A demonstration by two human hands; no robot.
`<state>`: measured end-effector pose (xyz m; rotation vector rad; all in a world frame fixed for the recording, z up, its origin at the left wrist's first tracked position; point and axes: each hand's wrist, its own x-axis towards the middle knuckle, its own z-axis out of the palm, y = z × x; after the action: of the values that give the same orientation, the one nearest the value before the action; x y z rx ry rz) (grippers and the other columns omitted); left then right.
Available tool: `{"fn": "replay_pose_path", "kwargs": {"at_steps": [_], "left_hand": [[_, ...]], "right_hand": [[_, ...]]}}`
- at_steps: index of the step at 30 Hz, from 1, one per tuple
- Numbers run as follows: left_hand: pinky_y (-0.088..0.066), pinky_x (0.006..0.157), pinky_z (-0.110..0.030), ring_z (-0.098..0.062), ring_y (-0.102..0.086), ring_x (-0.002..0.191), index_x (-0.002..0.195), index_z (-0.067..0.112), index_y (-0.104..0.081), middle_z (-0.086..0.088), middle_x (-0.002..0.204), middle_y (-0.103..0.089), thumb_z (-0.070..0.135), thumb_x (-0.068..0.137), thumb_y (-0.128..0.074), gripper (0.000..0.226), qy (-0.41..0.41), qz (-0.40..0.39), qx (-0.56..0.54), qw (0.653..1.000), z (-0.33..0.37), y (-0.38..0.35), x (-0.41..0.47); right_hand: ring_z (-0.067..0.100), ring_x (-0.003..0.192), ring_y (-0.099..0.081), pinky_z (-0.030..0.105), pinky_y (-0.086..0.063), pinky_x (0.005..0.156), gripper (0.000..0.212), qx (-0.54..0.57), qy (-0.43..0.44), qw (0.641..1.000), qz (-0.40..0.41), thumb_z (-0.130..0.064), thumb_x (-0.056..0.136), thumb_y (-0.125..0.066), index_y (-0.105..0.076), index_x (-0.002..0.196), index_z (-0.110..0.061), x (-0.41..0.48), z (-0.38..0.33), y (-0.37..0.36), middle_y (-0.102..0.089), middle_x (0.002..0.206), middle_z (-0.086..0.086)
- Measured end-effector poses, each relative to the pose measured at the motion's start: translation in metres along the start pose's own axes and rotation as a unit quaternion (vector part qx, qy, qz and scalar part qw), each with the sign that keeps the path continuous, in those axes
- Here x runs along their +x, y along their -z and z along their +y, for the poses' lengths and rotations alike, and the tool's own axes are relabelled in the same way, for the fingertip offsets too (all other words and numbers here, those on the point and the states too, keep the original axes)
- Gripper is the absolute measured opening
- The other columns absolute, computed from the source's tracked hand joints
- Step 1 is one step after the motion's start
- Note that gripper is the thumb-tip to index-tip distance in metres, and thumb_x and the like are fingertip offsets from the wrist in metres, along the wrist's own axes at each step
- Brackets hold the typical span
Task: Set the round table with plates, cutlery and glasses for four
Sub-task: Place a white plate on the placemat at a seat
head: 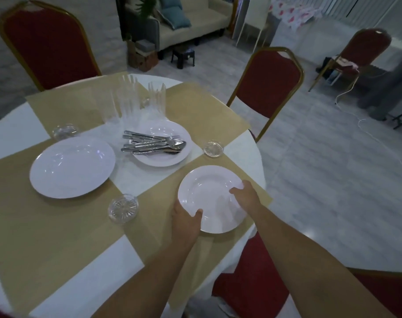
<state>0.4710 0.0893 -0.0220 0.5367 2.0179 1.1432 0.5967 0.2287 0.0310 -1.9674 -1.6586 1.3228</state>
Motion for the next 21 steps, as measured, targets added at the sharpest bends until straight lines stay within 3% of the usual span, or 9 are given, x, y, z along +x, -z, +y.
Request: {"fn": "replay_pose_path", "kwargs": {"at_steps": [6,12,21], "left_hand": [[-0.028,0.116,-0.045,-0.027,-0.026,0.144,0.153,0.013,-0.005,-0.008,0.159,-0.019,0.037,0.092,-0.055,0.082,-0.044,0.02,0.091,0.995,-0.01,-0.003,0.0],[-0.004,0.121,-0.034,-0.019,0.0,0.15,0.152,0.008,0.005,-0.008,0.162,0.0,0.04,0.101,-0.031,0.07,-0.121,0.027,0.292,0.948,-0.027,-0.002,0.005],[0.003,0.122,-0.036,-0.015,0.007,0.149,0.152,0.012,0.01,-0.004,0.162,0.007,0.047,0.1,-0.024,0.072,-0.119,0.013,0.315,0.941,-0.022,-0.02,0.007]], "right_hand": [[0.026,0.137,-0.041,0.039,-0.037,0.107,0.065,-0.08,0.067,0.994,0.016,-0.032,0.093,-0.054,-0.028,0.151,-0.018,0.007,0.027,-0.009,-0.04,0.15,0.001],[0.022,0.149,-0.02,0.038,-0.026,0.117,0.073,-0.205,0.106,0.972,0.045,-0.04,0.1,-0.044,-0.007,0.157,-0.014,0.002,0.054,-0.026,-0.009,0.164,0.001],[0.021,0.15,-0.017,0.039,-0.023,0.12,0.072,-0.236,0.122,0.963,0.047,-0.04,0.101,-0.041,-0.007,0.156,-0.012,0.028,0.055,-0.012,-0.008,0.164,0.003]]}}
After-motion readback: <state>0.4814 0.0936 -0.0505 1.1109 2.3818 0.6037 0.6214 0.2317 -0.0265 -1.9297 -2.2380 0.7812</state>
